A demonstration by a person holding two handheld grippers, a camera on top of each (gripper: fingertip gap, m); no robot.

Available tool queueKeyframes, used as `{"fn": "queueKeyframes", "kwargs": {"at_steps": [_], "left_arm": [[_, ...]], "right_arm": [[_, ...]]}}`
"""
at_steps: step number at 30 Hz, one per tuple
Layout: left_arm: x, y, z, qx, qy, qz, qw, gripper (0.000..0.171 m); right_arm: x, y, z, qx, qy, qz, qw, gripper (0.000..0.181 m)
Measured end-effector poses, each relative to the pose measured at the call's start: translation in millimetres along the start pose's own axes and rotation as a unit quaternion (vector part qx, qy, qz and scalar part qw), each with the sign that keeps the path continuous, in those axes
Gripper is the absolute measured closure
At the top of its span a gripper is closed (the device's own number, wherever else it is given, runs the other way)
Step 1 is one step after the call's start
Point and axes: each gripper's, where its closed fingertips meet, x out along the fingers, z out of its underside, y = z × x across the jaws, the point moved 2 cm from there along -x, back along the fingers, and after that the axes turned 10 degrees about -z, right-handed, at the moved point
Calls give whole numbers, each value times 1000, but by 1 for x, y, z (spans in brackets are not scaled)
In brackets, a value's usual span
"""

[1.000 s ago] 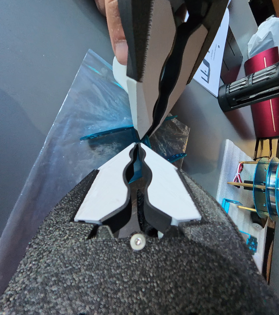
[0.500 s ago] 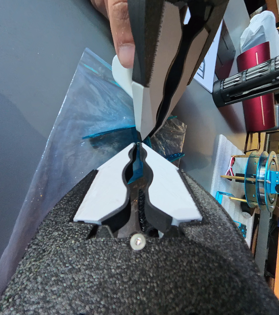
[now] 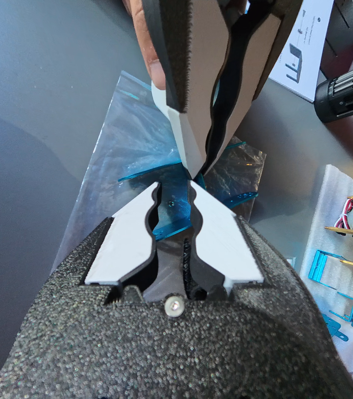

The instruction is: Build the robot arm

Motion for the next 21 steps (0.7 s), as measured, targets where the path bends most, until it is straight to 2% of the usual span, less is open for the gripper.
{"fn": "queueKeyframes", "kwargs": {"at_steps": [8,12,14,21], "left_arm": [[0,1,0,2,0,1,1000,168],[0,1,0,2,0,3,1000,168],[0,1,0,2,-1,5,1000,168],[0,1,0,0,0,5,1000,168]], "right_arm": [[-2,-3,2,-23,-38,-10,999,157],[-1,-7,2,-42,-58,-34,997,163],[-1,-4,0,-49,-65,-40,996,158],[-1,-2,0,-48,-71,-56,995,158]]}}
